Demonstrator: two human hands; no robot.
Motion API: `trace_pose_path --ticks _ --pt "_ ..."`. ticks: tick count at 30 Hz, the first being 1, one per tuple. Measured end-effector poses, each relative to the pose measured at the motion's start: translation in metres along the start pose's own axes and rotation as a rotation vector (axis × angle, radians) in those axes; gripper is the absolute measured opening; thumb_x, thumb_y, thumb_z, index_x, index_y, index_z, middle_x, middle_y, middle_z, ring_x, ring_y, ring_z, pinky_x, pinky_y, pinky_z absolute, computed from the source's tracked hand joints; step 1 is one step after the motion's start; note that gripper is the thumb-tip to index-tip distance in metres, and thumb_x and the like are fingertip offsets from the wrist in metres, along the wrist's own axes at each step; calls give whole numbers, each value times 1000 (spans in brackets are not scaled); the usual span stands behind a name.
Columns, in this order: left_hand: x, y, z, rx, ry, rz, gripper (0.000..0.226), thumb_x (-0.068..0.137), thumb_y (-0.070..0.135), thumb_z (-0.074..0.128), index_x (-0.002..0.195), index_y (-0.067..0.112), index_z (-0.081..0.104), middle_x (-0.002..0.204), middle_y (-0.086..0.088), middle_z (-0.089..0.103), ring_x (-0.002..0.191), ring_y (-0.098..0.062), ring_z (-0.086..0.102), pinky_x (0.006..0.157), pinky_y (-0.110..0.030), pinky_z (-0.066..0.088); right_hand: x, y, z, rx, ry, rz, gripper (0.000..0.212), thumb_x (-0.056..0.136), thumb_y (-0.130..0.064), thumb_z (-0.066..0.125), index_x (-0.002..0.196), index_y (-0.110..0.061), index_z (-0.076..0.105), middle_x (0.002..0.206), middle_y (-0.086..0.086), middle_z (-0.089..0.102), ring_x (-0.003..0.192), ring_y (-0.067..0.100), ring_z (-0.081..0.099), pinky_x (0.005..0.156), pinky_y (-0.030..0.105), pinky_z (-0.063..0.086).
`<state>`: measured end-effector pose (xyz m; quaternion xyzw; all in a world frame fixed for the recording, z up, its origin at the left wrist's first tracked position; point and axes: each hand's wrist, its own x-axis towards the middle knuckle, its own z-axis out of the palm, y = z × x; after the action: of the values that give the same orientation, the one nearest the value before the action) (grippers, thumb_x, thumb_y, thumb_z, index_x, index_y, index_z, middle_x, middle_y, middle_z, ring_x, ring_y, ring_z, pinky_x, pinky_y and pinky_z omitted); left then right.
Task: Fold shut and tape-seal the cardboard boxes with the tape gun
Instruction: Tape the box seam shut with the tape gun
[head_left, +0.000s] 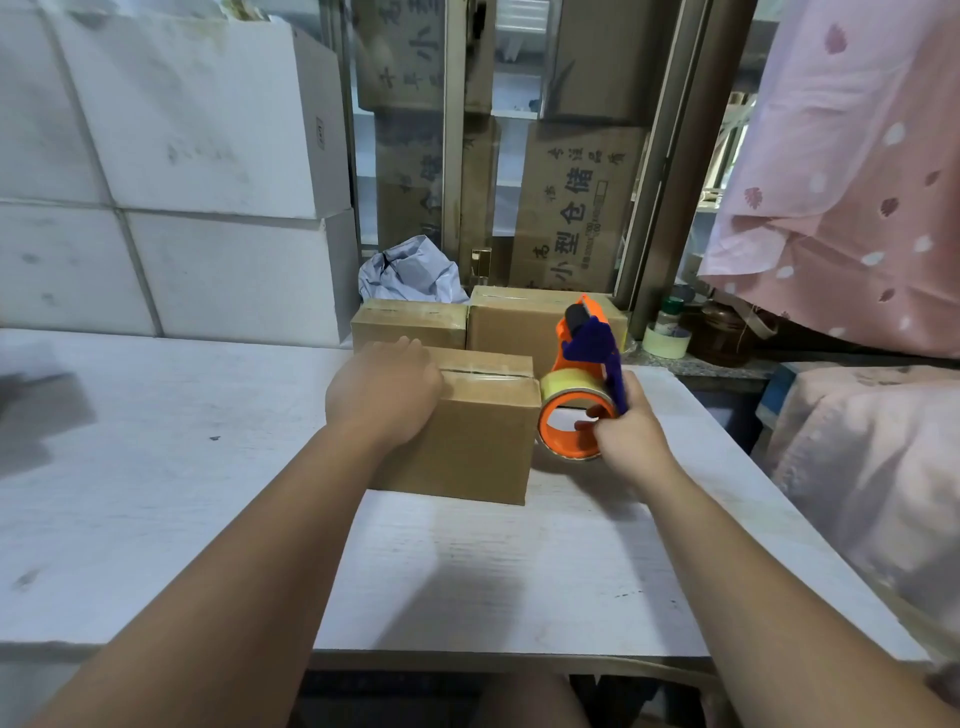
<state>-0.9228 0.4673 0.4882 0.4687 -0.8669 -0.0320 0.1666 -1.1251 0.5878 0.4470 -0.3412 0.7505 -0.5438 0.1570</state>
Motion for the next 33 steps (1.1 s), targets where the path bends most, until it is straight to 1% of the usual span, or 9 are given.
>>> trace_pose_path --ticks 4,8,10,13,15,18,24,29,33 --pt "-4 4 -5 -14 -38 -2 51 100 33 18 151 31 15 157 1 21 144 -22 17 113 -37 20 -2 12 9 209 4 101 65 81 14 48 126 -33 43 100 1 63 98 20 59 78 38 54" --pt "-7 11 -23 124 -57 -137 46 100 36 21 133 21 49 141 -8 45 126 -29 43 97 -40 36 -3 15 17 231 -33 117 63 83 6 57 134 -26 41 101 -1 66 95 19 61 74 34 55" --pt "1 14 -31 244 -14 -161 51 101 44 22 126 12 53 132 -12 51 119 -32 48 92 -40 38 -2 12 24 174 -53 95 64 82 2 59 135 -27 40 106 0 64 98 21 60 77 36 55" --pt "16 15 -22 94 -51 13 55 99 49 25 134 11 44 142 -13 41 130 -31 38 103 -44 34 -4 7 38 114 -71 61 59 84 -3 58 134 -28 42 102 -2 63 91 18 60 73 32 51" --pt "23 13 -16 -28 -229 73 62 98 56 20 146 19 29 154 -7 26 143 -27 20 114 -46 21 -5 4 47 97 -74 47 59 86 -6 57 137 -31 39 104 -3 61 93 19 58 74 32 50" --pt "31 8 -13 33 -368 55 67 95 62 11 152 27 10 160 4 5 147 -22 1 117 -46 2 -2 2 51 111 -82 45 63 87 -7 57 140 -31 35 112 -1 62 97 20 58 78 32 50" --pt "28 11 -15 76 -362 49 63 97 59 12 152 28 9 160 4 6 147 -23 2 117 -48 0 -6 11 54 235 -144 34 59 79 -17 75 129 -21 45 102 -4 67 99 15 62 91 35 50" --pt "28 10 -13 56 -328 34 70 92 67 10 151 30 14 159 0 13 146 -25 8 117 -48 3 -11 12 48 498 -154 142 32 84 -22 71 112 -24 55 105 1 68 96 18 65 79 39 57" --pt "28 9 -10 53 -282 33 73 90 70 10 148 29 26 155 -4 25 143 -28 18 116 -49 11 -2 1 35 198 -69 56 30 88 -20 63 117 -21 58 95 -4 65 94 20 63 64 26 51"
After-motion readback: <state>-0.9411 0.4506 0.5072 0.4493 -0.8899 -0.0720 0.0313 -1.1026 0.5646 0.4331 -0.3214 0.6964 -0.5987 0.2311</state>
